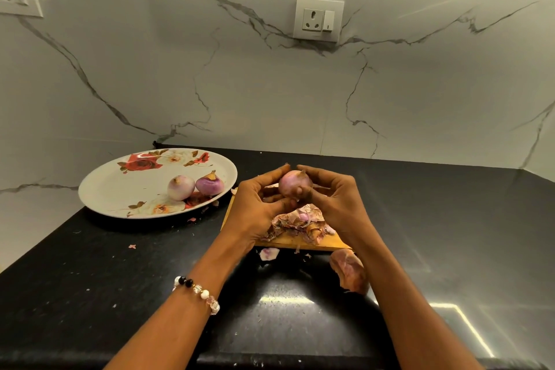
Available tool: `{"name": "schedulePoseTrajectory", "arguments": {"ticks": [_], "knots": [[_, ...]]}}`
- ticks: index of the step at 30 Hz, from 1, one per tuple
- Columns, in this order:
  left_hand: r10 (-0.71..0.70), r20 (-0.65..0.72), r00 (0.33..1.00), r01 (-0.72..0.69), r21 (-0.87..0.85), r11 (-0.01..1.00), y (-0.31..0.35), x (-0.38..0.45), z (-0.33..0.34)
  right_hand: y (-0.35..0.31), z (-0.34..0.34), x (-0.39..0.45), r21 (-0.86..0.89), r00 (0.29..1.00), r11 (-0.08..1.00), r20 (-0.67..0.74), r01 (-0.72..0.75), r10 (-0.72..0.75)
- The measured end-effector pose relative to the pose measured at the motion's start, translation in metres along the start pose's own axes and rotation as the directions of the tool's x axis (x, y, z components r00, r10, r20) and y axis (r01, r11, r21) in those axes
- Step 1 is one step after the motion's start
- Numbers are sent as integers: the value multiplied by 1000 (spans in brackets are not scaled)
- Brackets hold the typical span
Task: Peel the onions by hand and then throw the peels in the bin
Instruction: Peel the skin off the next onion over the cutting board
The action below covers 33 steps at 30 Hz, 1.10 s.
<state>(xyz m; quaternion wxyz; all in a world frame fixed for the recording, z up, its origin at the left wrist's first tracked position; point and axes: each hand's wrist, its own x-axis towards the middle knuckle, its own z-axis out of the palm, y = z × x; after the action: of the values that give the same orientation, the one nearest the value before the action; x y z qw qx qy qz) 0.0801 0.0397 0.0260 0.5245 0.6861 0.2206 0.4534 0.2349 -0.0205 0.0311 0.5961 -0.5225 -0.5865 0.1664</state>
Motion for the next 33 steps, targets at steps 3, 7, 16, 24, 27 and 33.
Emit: {"name": "schedulePoseTrajectory", "arguments": {"ticks": [3, 7, 16, 24, 27, 33], "knots": [[13, 15, 1000, -13, -12, 1000, 2, -1, 1, -1, -1, -2, 63, 1000, 998, 11, 7, -8], [14, 22, 1000, -13, -41, 999, -2, 0, 3, -2, -6, -3, 107, 997, 994, 71, 16, -24], [157, -83, 984, -124, 312, 942, -5, 2, -1, 3, -8, -1, -17, 982, 999, 189, 32, -28], [324, 28, 946, -281, 571, 772, -1, -1, -8, 11, -6, 2, -206, 954, 973, 296, 99, -34], [345, 43, 938, -304, 581, 755, 1, -3, -8, 13, -6, 3, -215, 954, 971, 298, 107, -38], [382, -5, 924, -296, 625, 723, -5, 1, -10, 14, -6, 3, -199, 954, 976, 298, 90, -27]]}}
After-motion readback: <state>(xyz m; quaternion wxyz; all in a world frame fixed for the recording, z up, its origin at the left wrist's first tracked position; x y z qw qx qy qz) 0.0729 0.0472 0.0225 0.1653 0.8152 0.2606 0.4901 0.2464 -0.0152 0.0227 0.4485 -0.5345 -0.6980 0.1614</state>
